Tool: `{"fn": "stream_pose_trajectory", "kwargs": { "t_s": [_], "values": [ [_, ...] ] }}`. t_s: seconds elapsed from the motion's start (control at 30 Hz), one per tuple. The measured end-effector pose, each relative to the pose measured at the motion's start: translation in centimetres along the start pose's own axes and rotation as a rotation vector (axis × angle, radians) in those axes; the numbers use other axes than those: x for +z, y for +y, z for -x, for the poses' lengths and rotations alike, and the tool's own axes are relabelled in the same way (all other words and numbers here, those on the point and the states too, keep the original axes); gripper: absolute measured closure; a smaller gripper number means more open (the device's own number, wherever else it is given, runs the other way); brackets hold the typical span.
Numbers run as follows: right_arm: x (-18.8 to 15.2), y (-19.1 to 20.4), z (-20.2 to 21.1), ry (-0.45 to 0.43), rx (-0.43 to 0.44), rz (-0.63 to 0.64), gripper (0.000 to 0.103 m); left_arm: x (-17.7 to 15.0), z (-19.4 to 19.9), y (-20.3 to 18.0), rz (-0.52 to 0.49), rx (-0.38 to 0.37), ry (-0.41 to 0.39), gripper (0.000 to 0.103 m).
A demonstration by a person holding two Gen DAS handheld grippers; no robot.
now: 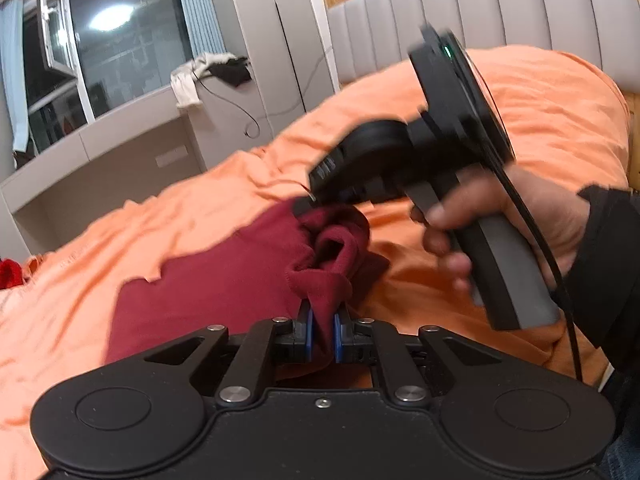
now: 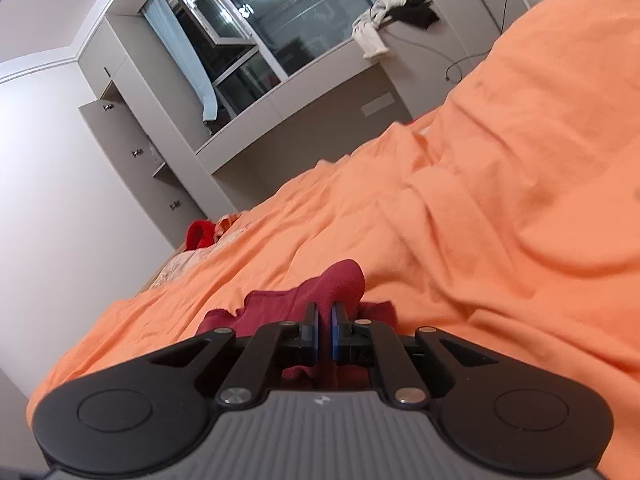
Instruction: Fold small clothes
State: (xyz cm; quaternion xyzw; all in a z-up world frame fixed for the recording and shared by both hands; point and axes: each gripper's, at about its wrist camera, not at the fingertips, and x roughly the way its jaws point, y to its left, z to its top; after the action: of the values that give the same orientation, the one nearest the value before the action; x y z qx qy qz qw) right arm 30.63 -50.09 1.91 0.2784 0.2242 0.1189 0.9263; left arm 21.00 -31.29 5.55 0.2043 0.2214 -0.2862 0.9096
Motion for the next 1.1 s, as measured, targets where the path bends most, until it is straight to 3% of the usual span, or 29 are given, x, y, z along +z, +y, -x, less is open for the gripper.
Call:
{"fn": "stream_pose_trajectory", "kwargs": {
  "t_s": [0.2,0.3,0.37,0.4,0.5,0.6,0.67,0.77,0.9,1.1],
  "values": [
    [-1.6,-1.0,-0.8,0.039,-0.070,0.013,0.096,-1.3,-0.8,0.0,0.044,-0.015,0.017,0.089],
    [-2.3,-1.4,-0.7,0.040,-0.074,0.018,0.092,-0.9,0.3,1.6,0.124,-0.085,0.024,0.066],
    [-2.2,-1.3,-0.1,0.031,-0.085,0.032,0.083,-0.6,1.5,2.5,0.161,-0.129,0.010,0.049],
    [-2.2,-1.2,0.2,0.023,-0.097,0.040,0.081,-0.5,2.2,2.9,0.169,-0.131,-0.003,0.046],
    [-2.1,-0.8,1.2,-0.010,-0.124,0.063,0.079,-0.6,4.3,4.2,0.187,-0.080,-0.055,0.024],
    [-2.0,-0.4,2.4,-0.048,-0.130,0.057,0.058,-0.9,6.0,6.9,0.252,-0.012,-0.096,0.012],
    [-1.9,0.1,3.4,-0.076,-0.128,0.080,0.039,-1.4,6.5,9.1,0.296,0.044,-0.107,0.002],
    [-2.6,1.4,5.2,-0.117,-0.122,0.139,0.028,-2.1,6.2,11.9,0.330,0.109,-0.088,0.001],
    [-4.2,3.5,6.9,-0.135,-0.128,0.232,0.014,-3.4,4.9,14.8,0.378,0.106,-0.059,0.001],
    [-6.3,5.8,8.2,-0.131,-0.115,0.337,0.000,-5.9,3.4,17.2,0.468,0.025,-0.060,0.001]
  ]
}}
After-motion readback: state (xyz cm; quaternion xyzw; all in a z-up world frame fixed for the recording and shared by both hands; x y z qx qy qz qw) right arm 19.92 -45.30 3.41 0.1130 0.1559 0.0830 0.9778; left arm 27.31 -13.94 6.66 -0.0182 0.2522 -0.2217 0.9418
